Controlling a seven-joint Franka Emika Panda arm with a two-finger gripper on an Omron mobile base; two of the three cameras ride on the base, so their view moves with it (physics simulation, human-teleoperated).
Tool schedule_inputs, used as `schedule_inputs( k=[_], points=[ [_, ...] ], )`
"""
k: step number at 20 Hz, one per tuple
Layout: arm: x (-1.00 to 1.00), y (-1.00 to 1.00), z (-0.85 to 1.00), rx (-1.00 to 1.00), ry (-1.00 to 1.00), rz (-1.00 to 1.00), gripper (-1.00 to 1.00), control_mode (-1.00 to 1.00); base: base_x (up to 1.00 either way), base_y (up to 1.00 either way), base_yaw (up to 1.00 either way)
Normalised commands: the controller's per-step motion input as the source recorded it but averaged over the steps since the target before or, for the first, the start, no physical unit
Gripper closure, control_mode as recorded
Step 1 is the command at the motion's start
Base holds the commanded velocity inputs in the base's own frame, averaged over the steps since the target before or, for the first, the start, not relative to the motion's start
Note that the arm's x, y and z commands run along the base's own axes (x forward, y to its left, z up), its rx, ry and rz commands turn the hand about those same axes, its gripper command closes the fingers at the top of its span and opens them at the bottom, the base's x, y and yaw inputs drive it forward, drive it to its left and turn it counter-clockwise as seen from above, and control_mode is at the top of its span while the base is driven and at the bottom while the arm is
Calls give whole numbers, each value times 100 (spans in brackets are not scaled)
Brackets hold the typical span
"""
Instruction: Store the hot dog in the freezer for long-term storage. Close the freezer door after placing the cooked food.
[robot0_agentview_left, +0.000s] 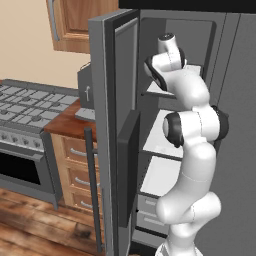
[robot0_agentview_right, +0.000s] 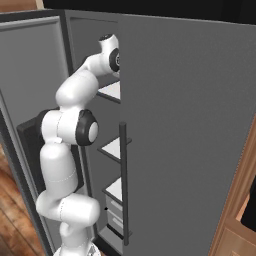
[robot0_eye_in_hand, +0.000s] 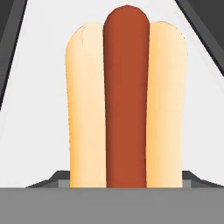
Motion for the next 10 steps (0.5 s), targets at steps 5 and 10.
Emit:
schedule_inputs(
  k=[5, 10],
  points=[
    [5, -6, -18, 1, 0, 3, 100, -100, 0, 0, 0],
    [2, -1, -14, 0, 0, 2, -100, -100, 0, 0, 0]
  ],
)
